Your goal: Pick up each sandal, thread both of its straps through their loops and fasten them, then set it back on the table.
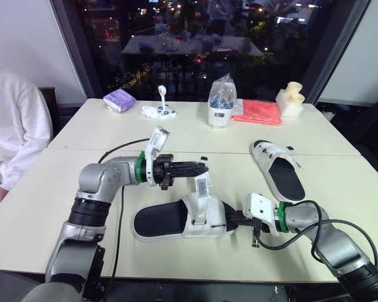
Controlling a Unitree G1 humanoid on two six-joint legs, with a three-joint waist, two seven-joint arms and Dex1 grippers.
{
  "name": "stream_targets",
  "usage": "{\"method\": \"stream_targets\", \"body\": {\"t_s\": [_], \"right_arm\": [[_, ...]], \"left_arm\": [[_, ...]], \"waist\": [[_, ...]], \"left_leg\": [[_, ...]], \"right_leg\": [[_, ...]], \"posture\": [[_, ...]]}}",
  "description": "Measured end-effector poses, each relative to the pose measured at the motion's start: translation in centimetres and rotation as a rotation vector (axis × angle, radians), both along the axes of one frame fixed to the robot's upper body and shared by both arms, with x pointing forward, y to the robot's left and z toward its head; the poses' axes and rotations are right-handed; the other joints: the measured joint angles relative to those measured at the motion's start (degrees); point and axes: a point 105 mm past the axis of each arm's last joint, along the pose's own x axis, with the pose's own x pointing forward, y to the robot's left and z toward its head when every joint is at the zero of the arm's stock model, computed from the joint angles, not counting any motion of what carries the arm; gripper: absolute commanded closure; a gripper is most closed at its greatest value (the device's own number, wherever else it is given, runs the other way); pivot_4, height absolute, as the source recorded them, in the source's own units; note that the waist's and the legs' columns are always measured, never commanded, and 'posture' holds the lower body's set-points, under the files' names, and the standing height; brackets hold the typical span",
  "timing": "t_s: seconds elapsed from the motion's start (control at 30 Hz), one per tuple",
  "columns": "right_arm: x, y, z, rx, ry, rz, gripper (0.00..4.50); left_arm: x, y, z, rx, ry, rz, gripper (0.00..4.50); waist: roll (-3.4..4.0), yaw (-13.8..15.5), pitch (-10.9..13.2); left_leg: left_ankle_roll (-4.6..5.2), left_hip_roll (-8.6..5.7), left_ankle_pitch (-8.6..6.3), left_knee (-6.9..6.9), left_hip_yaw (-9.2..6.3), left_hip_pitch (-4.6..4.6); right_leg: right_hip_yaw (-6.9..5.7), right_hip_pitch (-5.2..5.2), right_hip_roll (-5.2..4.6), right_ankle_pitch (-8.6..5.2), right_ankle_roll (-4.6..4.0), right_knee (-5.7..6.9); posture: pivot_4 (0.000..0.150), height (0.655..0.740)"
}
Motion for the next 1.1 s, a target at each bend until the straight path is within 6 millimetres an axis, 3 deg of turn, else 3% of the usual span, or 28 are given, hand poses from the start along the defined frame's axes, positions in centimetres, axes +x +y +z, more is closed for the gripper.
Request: {"method": "stream_targets", "body": {"t_s": [0.33,0.8,0.9,1.1], "right_arm": [[0.0,0.0,0.0,-0.003,-0.001,0.001,4.5],[-0.2,0.1,0.1,-0.008,-0.01,0.006,4.5],[-0.2,0.1,0.1,-0.008,-0.01,0.006,4.5],[-0.2,0.1,0.0,-0.009,-0.009,0.006,4.5]], "left_arm": [[3.8,0.3,-3.2,0.03,0.031,0.147,4.43],[5.1,1.4,-6.4,0.174,-0.018,0.204,4.43],[5.3,1.3,-7.5,0.227,-0.033,0.221,3.49],[5.6,1.9,-9.7,0.363,-0.112,0.248,0.65]], "waist": [[-0.01,0.02,0.01],[-0.01,0.08,0.0],[-0.01,0.05,0.01],[-0.01,0.04,0.0]], "left_leg": [[0.1,0.0,-0.06,0.0,0.02,-0.01],[0.19,0.0,-0.11,0.0,0.01,-0.01],[0.26,0.0,-0.16,-0.01,0.01,-0.01],[0.25,0.0,-0.17,-0.04,0.01,-0.01]], "right_leg": [[-0.01,-0.01,0.02,0.0,0.0,-0.01],[-0.01,-0.01,0.0,0.0,0.01,0.0],[0.0,-0.02,-0.01,0.0,0.01,-0.01],[0.0,-0.05,-0.05,0.01,0.01,-0.01]], "posture": [[0.15,0.74],[0.15,0.74],[0.15,0.74],[0.15,0.74]]}}
